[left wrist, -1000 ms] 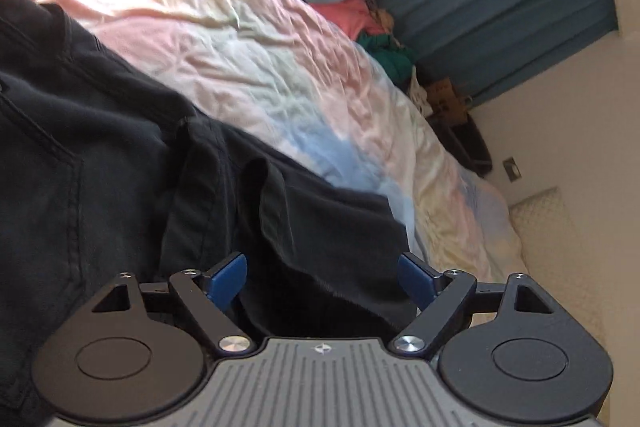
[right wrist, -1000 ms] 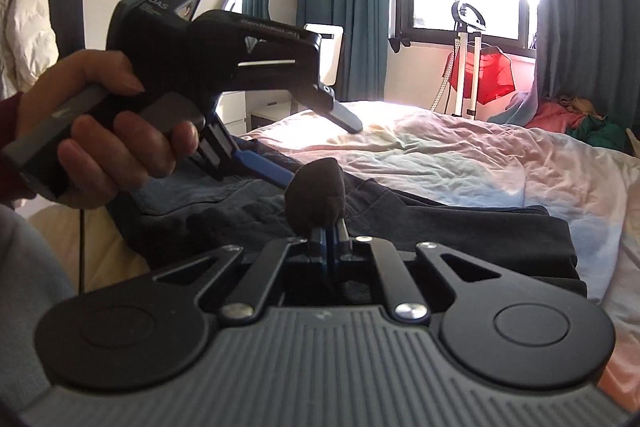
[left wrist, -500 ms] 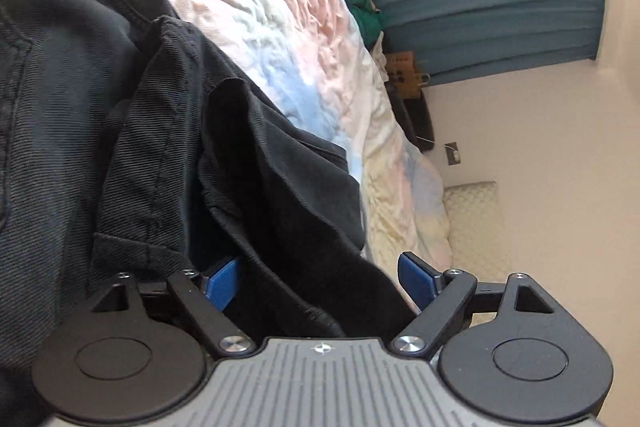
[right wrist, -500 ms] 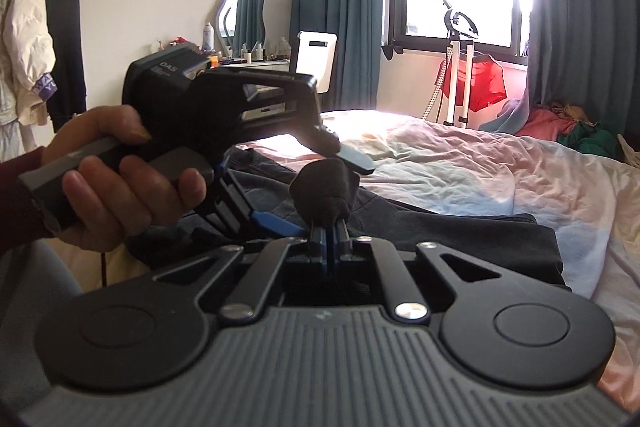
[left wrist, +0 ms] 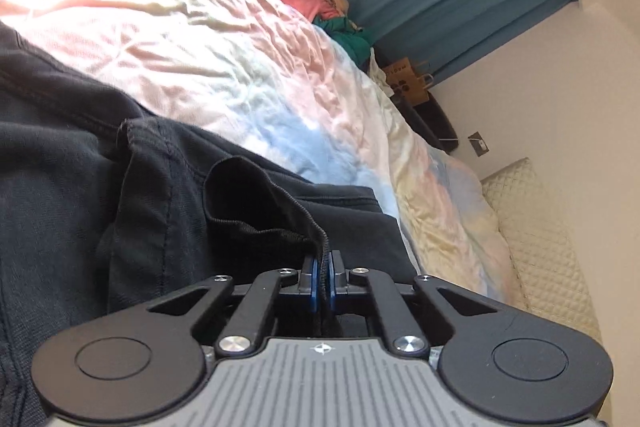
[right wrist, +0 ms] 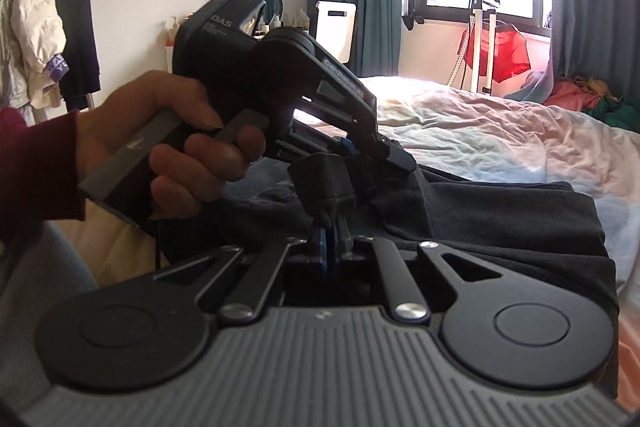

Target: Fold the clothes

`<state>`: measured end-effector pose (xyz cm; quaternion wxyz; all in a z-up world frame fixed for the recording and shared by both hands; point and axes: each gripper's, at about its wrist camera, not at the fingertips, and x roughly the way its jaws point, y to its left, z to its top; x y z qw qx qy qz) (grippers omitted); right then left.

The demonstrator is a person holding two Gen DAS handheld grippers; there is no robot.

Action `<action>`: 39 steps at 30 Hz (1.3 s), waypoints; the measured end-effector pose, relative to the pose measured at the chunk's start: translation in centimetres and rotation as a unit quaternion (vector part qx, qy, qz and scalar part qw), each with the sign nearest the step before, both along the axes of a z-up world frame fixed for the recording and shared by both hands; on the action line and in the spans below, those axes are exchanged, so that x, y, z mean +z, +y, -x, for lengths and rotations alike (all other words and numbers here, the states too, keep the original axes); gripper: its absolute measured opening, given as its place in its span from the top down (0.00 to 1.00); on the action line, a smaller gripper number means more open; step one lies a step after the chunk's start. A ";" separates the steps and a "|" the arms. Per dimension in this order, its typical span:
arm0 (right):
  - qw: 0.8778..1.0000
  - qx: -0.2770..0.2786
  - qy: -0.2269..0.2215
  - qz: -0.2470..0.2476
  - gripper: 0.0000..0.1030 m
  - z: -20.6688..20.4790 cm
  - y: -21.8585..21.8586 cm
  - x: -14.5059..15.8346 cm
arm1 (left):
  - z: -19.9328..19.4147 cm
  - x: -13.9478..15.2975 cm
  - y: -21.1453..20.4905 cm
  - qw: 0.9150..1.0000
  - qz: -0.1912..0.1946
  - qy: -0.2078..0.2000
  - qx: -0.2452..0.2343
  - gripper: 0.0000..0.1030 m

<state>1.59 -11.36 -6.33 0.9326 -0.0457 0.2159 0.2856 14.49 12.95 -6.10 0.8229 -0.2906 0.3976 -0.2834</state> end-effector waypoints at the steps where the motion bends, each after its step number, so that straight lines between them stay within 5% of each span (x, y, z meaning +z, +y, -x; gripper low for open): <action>1: 1.000 0.000 0.005 -0.005 0.92 -0.3 0.1 -0.2 | 0.3 0.3 0.0 1.000 -0.006 -0.010 0.004 0.95; 10: 0.994 -0.014 0.103 -0.035 0.91 -3.0 0.5 -2.5 | 0.3 -0.8 -0.8 0.987 -0.155 0.010 0.043 0.89; 14: 0.991 -0.033 0.119 -0.057 0.87 -2.1 -0.8 -1.2 | 1.1 -0.8 -1.2 0.983 -0.179 -0.008 0.051 0.83; 18: 0.990 -0.056 0.106 -0.075 0.73 -0.4 -3.0 0.6 | 3.3 -0.3 -1.2 0.979 -0.193 -0.026 0.067 0.78; 20: 0.987 -0.074 0.102 -0.096 0.70 0.0 -4.4 1.3 | 4.8 0.3 -1.2 0.976 -0.201 -0.034 0.071 0.67; 24: 0.980 -0.141 0.093 -0.105 0.41 0.0 -6.4 1.4 | 8.3 1.8 -1.2 0.967 -0.236 -0.060 0.073 0.48; 26: 0.975 -0.171 0.098 -0.099 0.42 -0.6 -7.1 1.0 | 10.0 2.6 -1.6 0.957 -0.267 -0.081 0.078 0.28; 28: 0.969 -0.203 0.112 -0.084 0.42 -1.5 -7.7 0.3 | 11.5 2.9 -1.7 0.949 -0.289 -0.090 0.088 0.19; 39: 0.962 -0.223 0.153 -0.018 0.43 -3.2 -7.5 -2.5 | 12.8 1.2 -3.3 0.928 -0.357 -0.080 0.074 0.17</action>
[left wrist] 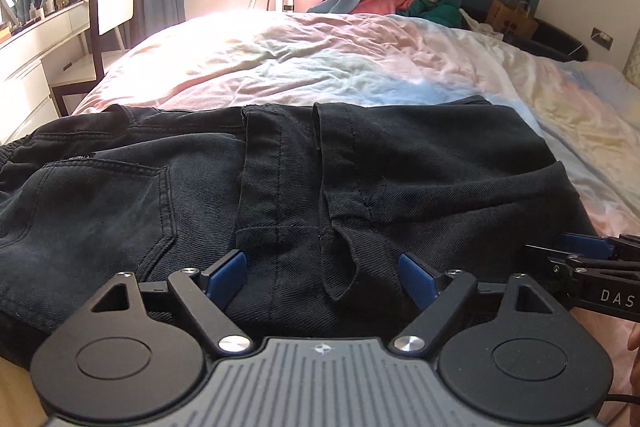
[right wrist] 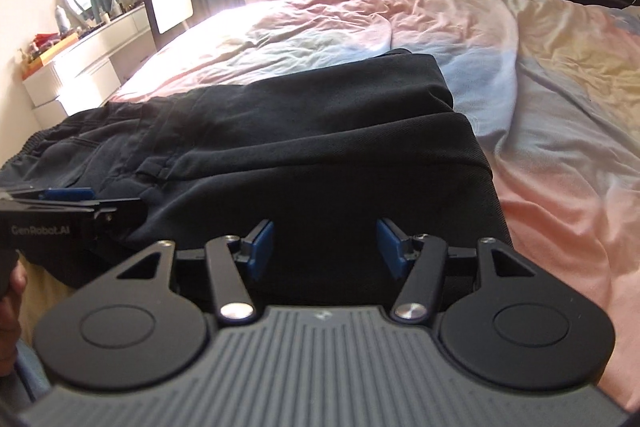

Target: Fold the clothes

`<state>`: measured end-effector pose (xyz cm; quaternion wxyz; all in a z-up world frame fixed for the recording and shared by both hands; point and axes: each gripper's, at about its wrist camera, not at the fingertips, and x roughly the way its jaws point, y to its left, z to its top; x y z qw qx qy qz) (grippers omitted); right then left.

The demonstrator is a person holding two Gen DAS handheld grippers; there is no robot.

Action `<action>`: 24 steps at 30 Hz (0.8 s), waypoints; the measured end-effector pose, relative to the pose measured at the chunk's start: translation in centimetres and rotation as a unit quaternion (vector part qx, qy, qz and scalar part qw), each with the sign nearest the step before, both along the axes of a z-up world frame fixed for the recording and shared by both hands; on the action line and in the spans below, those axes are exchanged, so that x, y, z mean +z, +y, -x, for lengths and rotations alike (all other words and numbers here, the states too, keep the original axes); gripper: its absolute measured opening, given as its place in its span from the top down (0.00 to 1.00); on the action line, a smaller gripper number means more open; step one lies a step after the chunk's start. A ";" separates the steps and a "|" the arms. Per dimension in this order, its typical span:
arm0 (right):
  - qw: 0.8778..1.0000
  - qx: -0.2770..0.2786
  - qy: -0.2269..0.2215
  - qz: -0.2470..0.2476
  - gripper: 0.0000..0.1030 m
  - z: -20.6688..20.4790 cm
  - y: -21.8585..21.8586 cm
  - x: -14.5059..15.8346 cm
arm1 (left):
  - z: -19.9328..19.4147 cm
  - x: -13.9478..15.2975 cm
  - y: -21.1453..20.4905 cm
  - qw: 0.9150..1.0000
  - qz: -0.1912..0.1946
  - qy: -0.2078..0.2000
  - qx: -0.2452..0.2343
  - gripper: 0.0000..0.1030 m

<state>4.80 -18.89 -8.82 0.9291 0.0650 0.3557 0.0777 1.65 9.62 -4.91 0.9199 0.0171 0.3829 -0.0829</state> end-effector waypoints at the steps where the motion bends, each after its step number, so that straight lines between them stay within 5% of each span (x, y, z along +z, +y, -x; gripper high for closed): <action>1: 1.000 0.001 0.001 0.003 0.43 0.0 0.1 0.0 | 0.0 0.0 0.1 1.000 0.001 -0.002 0.000 0.17; 6: 1.000 0.002 0.003 0.005 0.42 0.1 0.2 0.1 | -0.6 1.3 3.0 0.998 0.062 0.025 0.015 0.17; 10: 1.000 0.003 0.004 0.004 0.42 0.1 0.3 0.2 | -0.2 4.0 9.8 0.984 0.143 0.039 0.103 0.16; 13: 1.000 0.001 0.007 0.005 0.41 -0.1 0.3 0.2 | 2.0 6.1 16.7 0.954 0.203 0.023 0.217 0.14; 16: 1.000 0.000 0.007 0.007 0.41 -0.2 0.5 0.2 | 4.7 6.9 23.3 0.908 0.265 0.020 0.323 0.08; 19: 1.000 0.001 0.005 0.005 0.41 -0.1 0.6 0.3 | 7.1 6.1 28.8 0.865 0.340 0.046 0.367 0.08; 21: 1.000 0.002 0.005 0.005 0.41 0.0 0.6 0.3 | 8.1 4.9 30.5 0.850 0.370 0.059 0.370 0.08; 24: 1.000 0.002 0.005 0.008 0.42 0.0 0.6 0.3 | 8.3 2.7 31.3 0.840 0.401 0.066 0.359 0.08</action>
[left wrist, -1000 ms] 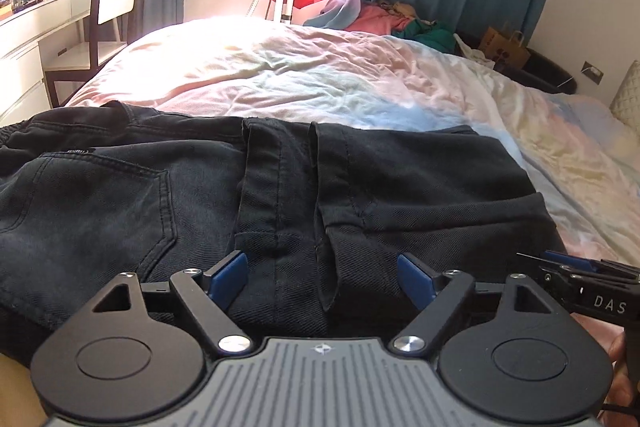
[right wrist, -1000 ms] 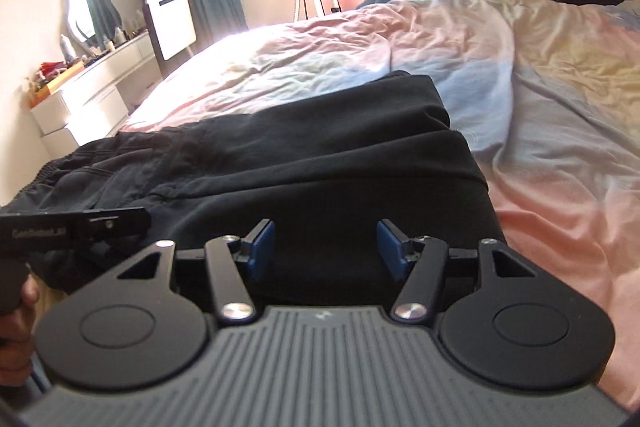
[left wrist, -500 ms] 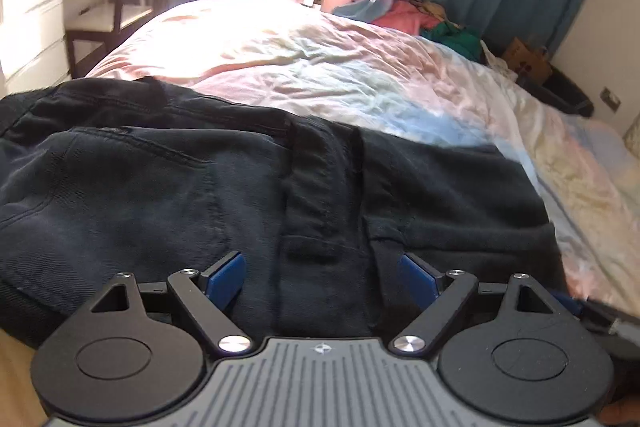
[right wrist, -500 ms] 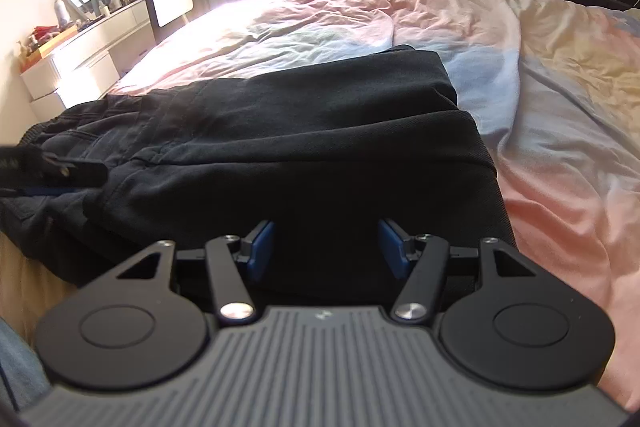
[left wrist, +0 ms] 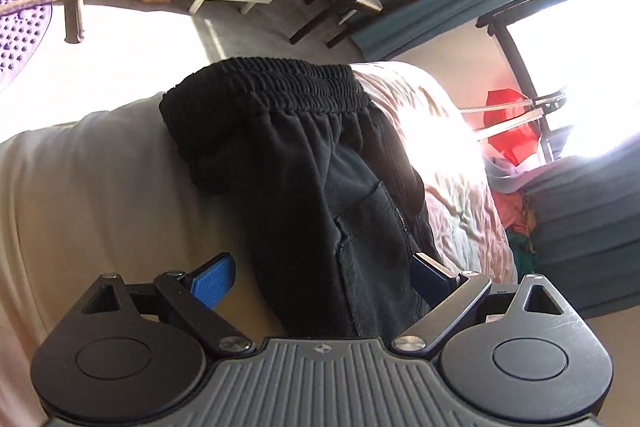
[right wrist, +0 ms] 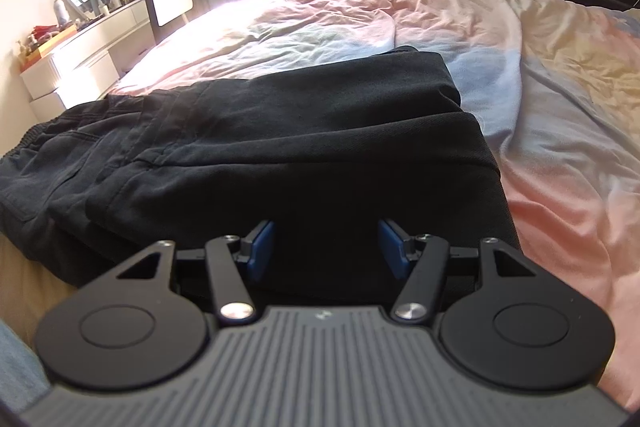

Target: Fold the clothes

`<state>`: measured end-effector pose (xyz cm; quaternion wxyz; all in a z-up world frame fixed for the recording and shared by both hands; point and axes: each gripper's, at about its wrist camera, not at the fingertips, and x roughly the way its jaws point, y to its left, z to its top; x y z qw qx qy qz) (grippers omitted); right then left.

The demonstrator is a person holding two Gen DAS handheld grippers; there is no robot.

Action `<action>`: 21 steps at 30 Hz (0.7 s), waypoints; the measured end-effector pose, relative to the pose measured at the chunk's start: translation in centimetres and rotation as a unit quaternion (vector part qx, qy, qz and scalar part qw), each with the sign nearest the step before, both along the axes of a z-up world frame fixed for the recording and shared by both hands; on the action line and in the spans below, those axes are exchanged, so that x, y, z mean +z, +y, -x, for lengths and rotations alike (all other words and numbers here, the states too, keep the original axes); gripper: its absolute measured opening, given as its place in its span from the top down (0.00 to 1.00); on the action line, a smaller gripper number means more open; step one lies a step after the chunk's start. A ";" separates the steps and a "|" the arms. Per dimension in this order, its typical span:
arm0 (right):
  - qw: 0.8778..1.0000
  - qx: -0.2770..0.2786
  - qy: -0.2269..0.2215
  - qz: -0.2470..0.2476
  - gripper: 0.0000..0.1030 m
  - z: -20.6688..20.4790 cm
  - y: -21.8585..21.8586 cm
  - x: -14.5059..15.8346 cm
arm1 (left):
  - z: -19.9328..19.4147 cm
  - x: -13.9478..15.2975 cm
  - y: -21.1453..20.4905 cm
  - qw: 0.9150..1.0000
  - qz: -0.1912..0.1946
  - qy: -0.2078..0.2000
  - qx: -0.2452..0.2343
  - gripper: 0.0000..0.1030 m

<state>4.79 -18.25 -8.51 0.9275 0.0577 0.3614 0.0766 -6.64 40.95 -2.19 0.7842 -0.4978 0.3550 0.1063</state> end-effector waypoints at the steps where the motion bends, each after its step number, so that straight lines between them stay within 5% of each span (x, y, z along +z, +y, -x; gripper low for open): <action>1: 1.000 0.000 0.000 0.003 0.42 0.0 0.1 0.0 | -0.2 -0.7 0.1 1.000 0.011 -0.004 -0.002 0.08; 3: 1.000 0.001 0.000 0.009 0.42 -0.1 0.3 -0.1 | -1.1 -2.0 0.4 0.999 0.030 -0.016 -0.008 0.09; 8: 1.000 -0.001 0.004 0.026 0.41 -0.5 1.0 -0.2 | -3.8 -3.9 -0.1 1.000 0.008 -0.016 0.010 0.20; 9: 1.000 0.000 0.004 0.029 0.41 -0.6 1.0 -0.2 | -4.2 -4.1 -0.1 1.000 -0.009 -0.005 0.024 0.23; 11: 1.000 0.001 0.003 0.031 0.41 -0.6 1.0 -0.3 | -5.0 -4.0 -0.5 0.998 -0.054 0.016 0.040 0.44; 15: 1.000 0.009 0.004 0.028 0.41 -0.5 0.8 -0.4 | -6.7 -2.8 -2.2 0.988 -0.149 0.029 0.042 0.58; 21: 0.999 0.015 0.015 0.029 0.41 -1.0 0.8 -0.8 | -9.0 3.5 -8.3 0.954 -0.298 -0.032 0.023 0.80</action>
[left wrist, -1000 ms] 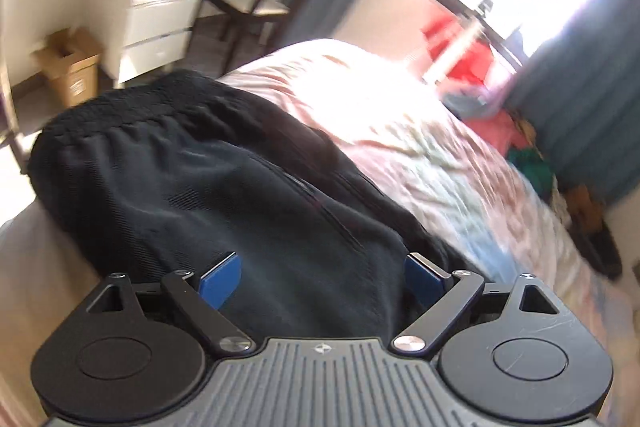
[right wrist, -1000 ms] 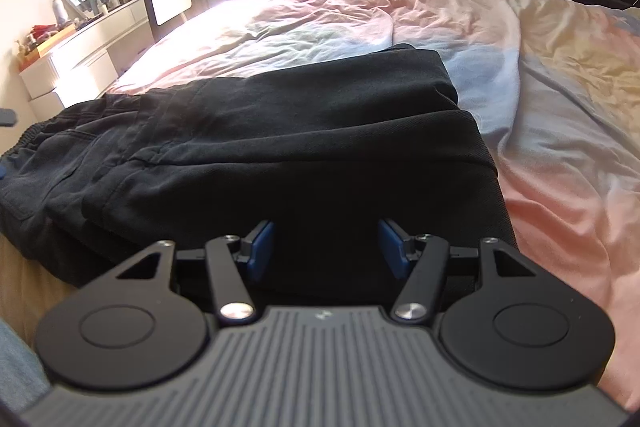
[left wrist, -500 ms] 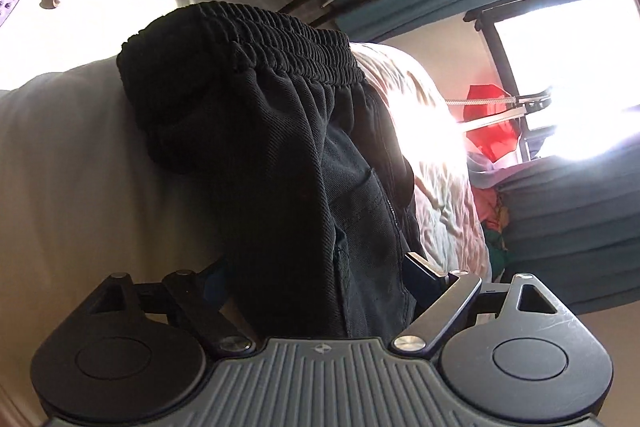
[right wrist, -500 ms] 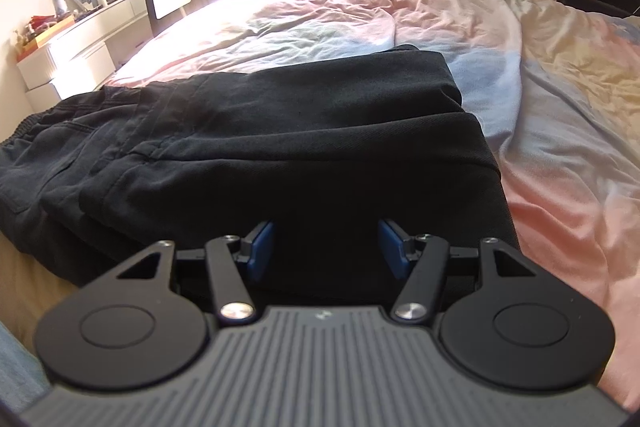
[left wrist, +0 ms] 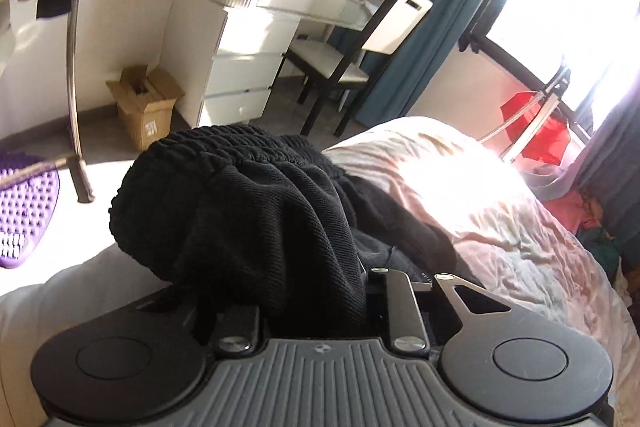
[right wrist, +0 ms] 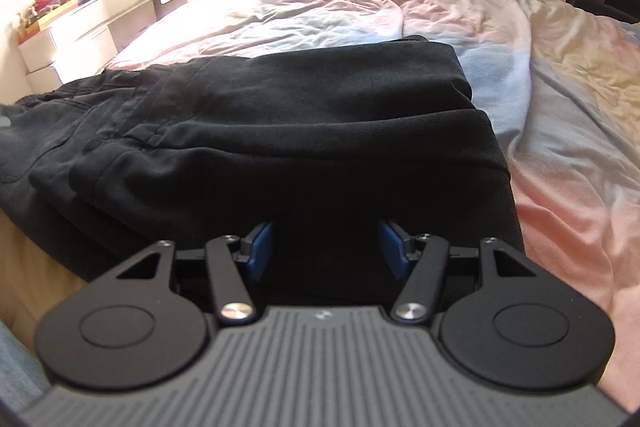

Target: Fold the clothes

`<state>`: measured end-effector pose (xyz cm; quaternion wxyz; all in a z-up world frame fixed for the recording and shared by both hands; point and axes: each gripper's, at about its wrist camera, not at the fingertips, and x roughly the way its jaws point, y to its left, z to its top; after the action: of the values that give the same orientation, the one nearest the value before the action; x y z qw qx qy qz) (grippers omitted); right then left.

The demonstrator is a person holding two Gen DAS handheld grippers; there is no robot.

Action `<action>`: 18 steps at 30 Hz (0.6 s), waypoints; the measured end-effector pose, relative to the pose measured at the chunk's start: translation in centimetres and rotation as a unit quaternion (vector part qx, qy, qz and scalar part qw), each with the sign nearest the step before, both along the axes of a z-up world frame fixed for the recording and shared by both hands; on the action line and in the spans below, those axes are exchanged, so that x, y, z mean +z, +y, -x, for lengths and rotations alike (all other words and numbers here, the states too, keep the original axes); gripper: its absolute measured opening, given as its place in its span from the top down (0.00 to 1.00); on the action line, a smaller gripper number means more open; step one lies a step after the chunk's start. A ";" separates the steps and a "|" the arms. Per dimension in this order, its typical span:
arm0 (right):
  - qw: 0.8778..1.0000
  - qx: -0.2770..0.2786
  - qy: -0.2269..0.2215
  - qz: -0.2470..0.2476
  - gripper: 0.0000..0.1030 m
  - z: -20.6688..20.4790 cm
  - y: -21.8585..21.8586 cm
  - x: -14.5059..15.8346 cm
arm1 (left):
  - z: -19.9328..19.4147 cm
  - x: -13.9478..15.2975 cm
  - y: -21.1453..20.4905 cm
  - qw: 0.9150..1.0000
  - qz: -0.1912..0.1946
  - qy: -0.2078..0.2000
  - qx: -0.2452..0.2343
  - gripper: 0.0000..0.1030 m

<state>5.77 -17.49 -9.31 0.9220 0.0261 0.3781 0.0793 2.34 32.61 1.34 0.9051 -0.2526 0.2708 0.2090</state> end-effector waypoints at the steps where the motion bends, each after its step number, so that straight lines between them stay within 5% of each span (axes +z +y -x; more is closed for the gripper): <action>1: 1.000 -0.001 0.001 -0.003 0.41 0.0 -0.1 0.1 | -0.8 1.3 -1.7 1.000 -0.025 -0.011 -0.006 0.82; 5: 0.999 -0.016 -0.002 -0.032 0.43 0.3 -1.3 1.0 | -1.9 5.5 -8.9 0.992 -0.104 -0.060 -0.032 0.84; 11: 0.994 -0.071 -0.033 -0.080 0.43 1.1 -5.4 3.6 | -3.1 9.8 -23.0 0.968 -0.195 -0.131 -0.089 0.85; 18: 0.968 -0.181 -0.085 -0.151 0.42 2.4 -13.1 5.8 | -4.0 8.0 -40.6 0.931 -0.275 -0.172 -0.166 0.85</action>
<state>3.35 -30.62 -3.51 0.9352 0.2260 0.2707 -0.0313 6.30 -8.03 9.33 0.9937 0.0223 0.0806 0.0748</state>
